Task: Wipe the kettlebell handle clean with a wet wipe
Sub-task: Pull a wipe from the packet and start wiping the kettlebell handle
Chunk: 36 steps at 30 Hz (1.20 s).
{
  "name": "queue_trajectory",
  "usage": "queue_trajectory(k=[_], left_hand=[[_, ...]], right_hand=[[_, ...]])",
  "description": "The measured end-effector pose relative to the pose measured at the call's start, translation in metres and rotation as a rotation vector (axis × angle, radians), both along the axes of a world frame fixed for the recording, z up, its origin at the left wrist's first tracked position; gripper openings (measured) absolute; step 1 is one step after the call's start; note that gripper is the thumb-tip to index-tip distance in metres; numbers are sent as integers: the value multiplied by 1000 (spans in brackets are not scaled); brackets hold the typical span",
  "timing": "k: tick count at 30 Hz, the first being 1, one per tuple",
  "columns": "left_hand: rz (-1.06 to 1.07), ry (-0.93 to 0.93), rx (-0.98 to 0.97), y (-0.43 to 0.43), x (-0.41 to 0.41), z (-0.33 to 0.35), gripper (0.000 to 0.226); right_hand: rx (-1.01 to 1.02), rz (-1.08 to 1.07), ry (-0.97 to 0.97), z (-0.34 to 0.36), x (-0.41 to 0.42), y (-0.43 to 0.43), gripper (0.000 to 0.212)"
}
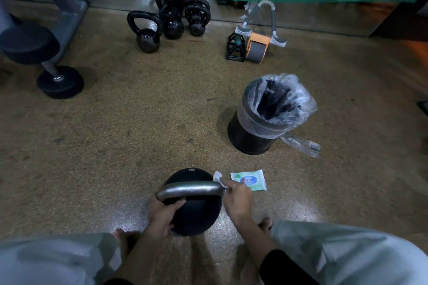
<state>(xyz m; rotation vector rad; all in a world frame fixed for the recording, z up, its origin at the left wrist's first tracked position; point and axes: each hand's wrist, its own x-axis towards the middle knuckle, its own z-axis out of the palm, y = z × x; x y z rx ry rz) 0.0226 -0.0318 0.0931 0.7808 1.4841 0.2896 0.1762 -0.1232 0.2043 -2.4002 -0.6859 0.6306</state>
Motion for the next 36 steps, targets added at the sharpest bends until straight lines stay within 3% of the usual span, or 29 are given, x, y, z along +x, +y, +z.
queue_trajectory(k=[3,6,9,15,21,26,31,36], left_hand=[[-9,-9,-6,0,1,2,61],[-8,-11,-18,0,2,3,61],[-10,1,-17,0,2,2,62],[-3,-8,-6,-2,0,3,64],[-10,-33,-6,0,3,8,66],[-14,-1,-6,-1,2,9,65],[-4,-21,-8,-2,2,10,66],[-10,-18,-3,-2,2,14,64]], right_hand=[[120,-87,-33,-3,-21,-20,34],[95,-196,62,-14,-20,-29,32],[69,-172,32,-16,-14,-19,34],[256,-235,-23,-25,-45,-23,42],[218,-374,128,-26,-29,-11,35],[327,-325,44,-23,-52,-15,39],[267,-479,165,-37,-59,-26,36],[309,-482,161,-29,-42,-8,36]])
